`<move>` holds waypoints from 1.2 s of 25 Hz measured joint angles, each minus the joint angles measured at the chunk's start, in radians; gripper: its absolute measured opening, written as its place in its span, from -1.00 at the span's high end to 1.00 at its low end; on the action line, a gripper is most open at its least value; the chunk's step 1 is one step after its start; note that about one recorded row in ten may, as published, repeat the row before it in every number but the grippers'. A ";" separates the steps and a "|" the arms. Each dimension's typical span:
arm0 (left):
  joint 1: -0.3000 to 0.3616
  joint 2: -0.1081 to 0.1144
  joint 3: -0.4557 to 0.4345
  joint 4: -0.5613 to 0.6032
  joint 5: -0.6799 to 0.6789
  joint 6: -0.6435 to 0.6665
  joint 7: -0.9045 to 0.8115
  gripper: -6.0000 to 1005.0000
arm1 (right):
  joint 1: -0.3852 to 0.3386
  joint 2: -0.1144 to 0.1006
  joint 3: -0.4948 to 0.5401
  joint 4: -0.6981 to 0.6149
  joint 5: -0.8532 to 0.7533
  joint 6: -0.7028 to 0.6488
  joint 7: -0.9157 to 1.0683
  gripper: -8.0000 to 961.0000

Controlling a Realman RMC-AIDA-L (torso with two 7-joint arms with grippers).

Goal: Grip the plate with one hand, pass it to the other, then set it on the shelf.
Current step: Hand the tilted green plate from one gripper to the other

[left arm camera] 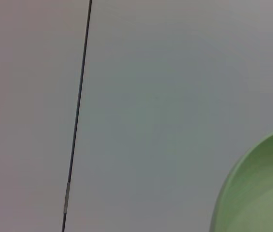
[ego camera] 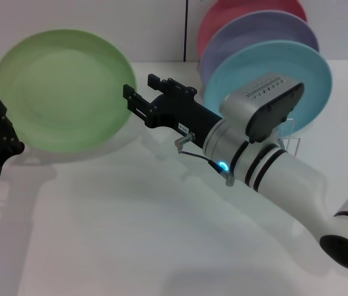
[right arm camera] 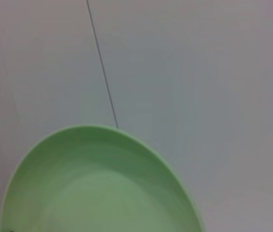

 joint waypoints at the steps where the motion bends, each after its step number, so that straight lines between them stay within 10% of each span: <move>1: 0.000 0.000 0.000 0.000 0.000 0.000 0.000 0.93 | 0.000 0.000 0.000 0.000 0.000 0.000 0.000 -0.20; 30: 0.007 0.000 0.045 -0.026 -0.081 0.002 0.068 0.93 | 0.042 0.002 0.013 -0.005 0.000 0.072 -0.007 0.17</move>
